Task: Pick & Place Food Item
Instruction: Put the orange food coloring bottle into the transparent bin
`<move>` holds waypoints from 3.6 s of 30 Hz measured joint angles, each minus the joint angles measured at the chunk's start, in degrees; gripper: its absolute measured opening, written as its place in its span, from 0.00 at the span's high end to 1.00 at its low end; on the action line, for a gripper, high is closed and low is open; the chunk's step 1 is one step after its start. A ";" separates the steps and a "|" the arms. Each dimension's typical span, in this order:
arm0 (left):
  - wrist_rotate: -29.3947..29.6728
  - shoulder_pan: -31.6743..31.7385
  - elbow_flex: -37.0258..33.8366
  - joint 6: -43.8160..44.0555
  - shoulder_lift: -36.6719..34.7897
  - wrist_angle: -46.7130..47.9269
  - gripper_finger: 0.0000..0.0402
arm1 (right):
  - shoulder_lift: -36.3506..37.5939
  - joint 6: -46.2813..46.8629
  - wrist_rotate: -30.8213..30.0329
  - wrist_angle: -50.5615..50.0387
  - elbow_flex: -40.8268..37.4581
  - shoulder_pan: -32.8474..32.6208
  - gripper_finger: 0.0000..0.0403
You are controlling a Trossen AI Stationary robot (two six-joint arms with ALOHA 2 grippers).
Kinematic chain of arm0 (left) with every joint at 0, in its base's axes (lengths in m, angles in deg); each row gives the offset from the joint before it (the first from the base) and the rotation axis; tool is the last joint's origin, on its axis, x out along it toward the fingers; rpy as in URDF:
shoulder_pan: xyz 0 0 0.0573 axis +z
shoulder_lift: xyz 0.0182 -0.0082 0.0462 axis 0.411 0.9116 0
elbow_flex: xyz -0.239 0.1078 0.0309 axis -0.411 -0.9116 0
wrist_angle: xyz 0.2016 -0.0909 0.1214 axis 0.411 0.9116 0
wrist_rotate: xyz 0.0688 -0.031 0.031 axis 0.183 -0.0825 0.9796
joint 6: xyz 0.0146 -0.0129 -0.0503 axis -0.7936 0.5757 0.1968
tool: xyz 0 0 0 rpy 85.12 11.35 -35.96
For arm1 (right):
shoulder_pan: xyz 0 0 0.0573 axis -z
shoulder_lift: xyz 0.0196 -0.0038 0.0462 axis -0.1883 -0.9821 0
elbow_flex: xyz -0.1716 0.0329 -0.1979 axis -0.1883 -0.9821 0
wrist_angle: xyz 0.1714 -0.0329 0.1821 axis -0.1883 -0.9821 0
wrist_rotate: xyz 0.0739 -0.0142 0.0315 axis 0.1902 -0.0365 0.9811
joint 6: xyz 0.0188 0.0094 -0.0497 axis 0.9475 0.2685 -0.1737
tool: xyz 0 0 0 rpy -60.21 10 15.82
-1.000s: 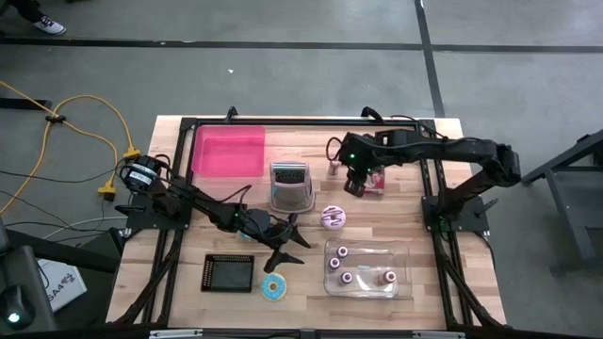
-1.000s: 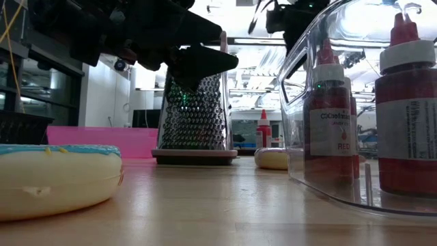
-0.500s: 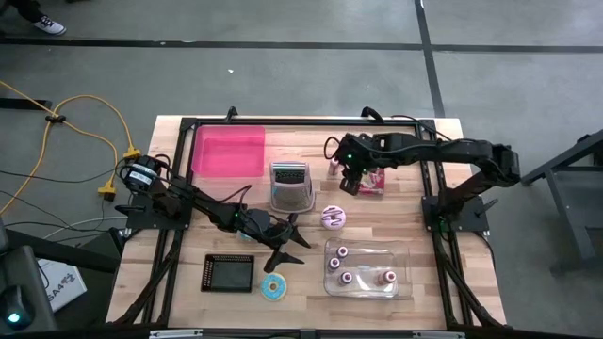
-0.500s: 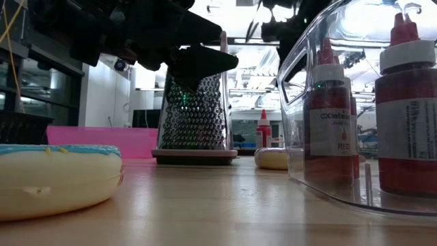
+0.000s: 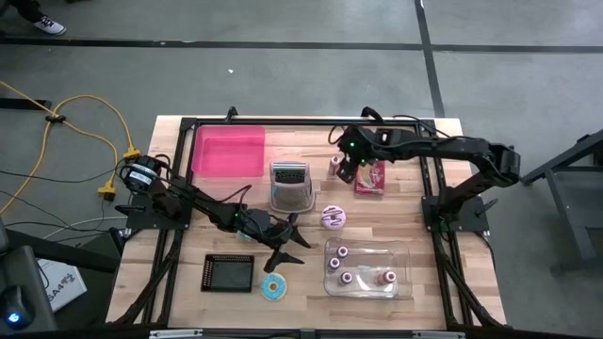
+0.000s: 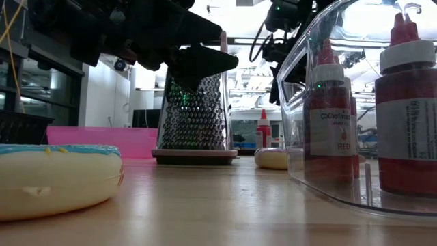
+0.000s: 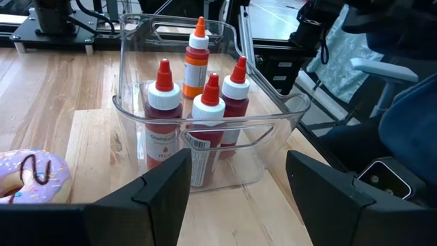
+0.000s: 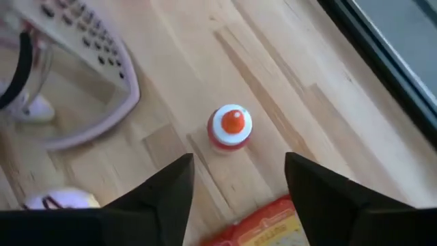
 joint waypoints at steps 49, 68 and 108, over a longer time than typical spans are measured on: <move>-0.01 0.00 0.00 0.00 0.00 -0.73 0.42 | -16.53 0.57 6.04 -13.57 18.93 3.76 0.47; -0.01 0.00 0.00 0.00 0.00 -1.20 0.42 | -19.50 0.78 3.84 -15.39 18.88 3.50 0.48; -0.01 0.01 0.00 0.00 0.00 -1.09 0.42 | -21.18 1.00 5.17 -14.95 18.88 3.63 0.54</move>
